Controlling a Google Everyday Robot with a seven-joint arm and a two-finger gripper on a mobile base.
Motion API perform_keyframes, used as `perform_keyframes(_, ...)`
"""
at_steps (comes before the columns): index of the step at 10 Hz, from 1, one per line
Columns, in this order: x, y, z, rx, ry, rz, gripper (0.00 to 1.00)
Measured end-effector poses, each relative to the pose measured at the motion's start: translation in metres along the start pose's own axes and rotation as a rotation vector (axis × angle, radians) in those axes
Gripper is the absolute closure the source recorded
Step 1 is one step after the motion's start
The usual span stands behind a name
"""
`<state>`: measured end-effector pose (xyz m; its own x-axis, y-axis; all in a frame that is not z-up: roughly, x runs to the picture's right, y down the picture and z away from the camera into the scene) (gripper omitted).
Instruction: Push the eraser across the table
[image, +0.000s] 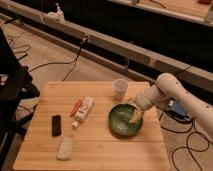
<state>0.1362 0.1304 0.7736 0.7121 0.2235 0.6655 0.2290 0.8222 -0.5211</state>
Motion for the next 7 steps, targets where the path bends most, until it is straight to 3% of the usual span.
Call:
perform_keyframes(4,0.0002,0.0002,0.0005,0.0,-0.001,0.001,0.32)
perform_keyframes(7,0.0005,0.0001,0.0006,-0.001,0.001,0.0,0.57)
